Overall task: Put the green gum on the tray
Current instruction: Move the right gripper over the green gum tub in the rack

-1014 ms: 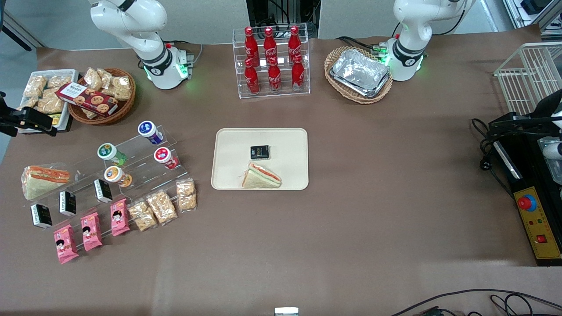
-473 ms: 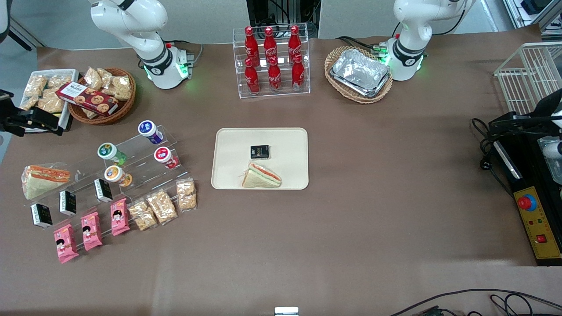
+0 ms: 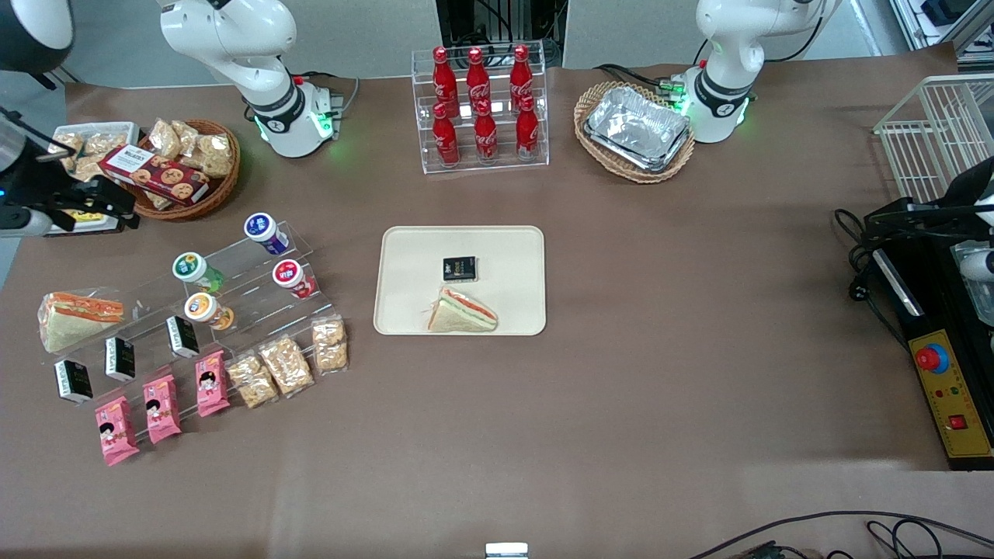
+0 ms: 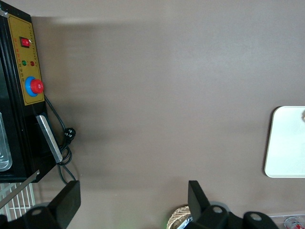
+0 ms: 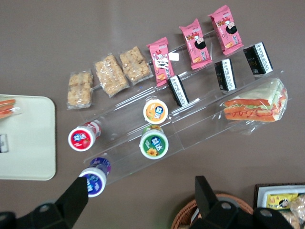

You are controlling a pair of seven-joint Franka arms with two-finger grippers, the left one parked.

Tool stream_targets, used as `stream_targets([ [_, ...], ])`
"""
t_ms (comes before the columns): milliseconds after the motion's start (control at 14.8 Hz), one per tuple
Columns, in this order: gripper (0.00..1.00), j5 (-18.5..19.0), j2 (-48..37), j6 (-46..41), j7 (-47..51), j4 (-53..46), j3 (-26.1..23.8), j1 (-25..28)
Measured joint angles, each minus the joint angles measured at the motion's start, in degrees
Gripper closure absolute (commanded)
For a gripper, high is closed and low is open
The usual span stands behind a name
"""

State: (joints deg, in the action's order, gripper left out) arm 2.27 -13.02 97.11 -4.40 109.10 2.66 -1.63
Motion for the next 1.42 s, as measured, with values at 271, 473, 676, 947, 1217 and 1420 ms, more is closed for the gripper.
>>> stream_targets([
  [271, 0.00, 1.27, -4.75, 9.93, -0.03, 12.40, -0.63, 0.06],
  [473, 0.00, 1.33, -6.31, 15.04, -0.03, 18.70, -0.60, 0.06],
  [676, 0.00, 1.35, -6.62, 20.52, -0.03, 23.69, -0.26, 0.05],
  [947, 0.00, 1.37, -6.60, 25.18, -0.03, 28.27, 0.69, 0.00],
  [1217, 0.00, 1.38, -6.48, 29.76, -1.03, 31.40, 2.59, -0.04],
  [1420, 0.00, 1.39, -6.40, 34.30, -2.30, 34.79, 3.89, -0.04],
])
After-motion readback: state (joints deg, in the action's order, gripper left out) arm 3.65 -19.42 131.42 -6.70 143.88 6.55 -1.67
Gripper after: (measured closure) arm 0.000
